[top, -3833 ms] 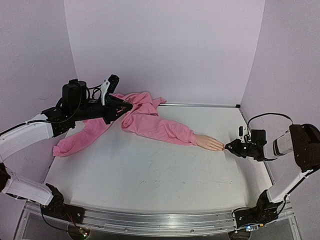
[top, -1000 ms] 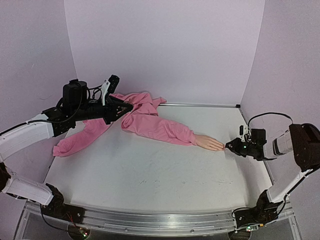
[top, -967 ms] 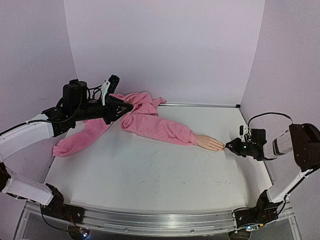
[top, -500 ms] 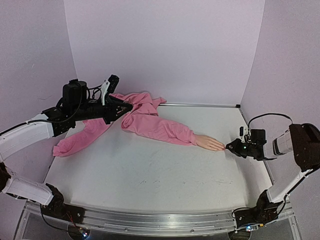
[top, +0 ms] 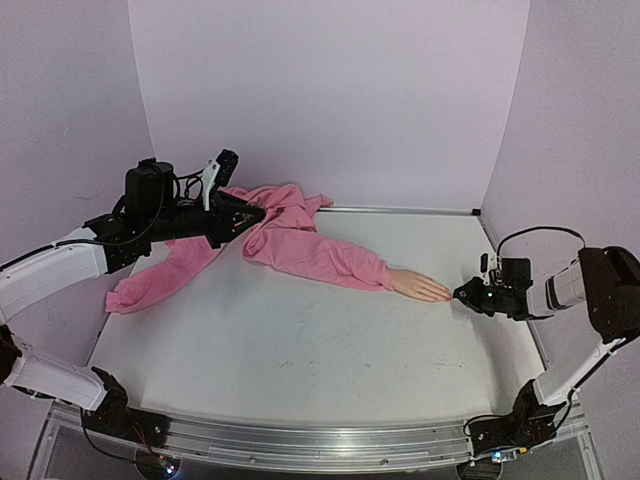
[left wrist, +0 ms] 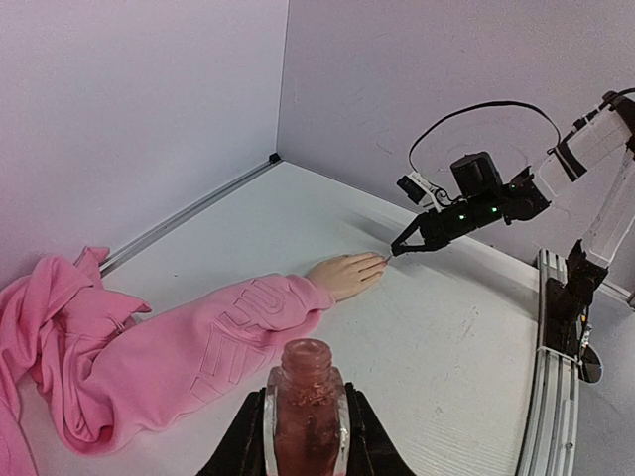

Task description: Paint the nails

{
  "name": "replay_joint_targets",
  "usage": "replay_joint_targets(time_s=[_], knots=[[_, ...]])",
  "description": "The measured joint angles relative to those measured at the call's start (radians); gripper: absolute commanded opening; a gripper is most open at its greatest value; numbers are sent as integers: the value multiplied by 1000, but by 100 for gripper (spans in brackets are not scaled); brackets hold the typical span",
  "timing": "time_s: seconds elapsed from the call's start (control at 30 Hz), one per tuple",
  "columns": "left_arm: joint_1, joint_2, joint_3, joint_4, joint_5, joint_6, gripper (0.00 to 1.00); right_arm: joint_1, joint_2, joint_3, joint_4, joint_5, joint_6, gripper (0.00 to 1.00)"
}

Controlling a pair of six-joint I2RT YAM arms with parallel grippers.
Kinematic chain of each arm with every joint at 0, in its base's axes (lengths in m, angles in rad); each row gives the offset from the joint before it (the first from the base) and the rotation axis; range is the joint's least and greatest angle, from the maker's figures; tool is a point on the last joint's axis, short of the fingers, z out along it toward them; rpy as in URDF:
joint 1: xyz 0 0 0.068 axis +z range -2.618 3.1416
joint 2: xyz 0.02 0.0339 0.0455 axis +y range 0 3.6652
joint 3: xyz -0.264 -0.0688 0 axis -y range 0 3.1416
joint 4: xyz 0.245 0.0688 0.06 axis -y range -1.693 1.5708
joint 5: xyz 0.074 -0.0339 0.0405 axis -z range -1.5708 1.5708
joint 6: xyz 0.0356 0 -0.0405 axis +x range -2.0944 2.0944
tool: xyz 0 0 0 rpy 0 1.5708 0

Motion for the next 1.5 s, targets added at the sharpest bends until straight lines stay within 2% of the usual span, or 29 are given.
replay_joint_targets(time_s=[0.43,0.67,0.93,1.5], knots=[[0,0,0,0,0,0,0,0,-9,0,-8,36,11,0],[0,0,0,0,0,0,0,0,-68,-16,13,-14,7,0],[0,0,0,0,1,0,0,0,-17,-17,37,-65,0,0],[0,0,0,0,2,0,0,0,-1,-17,39,-71,0,0]])
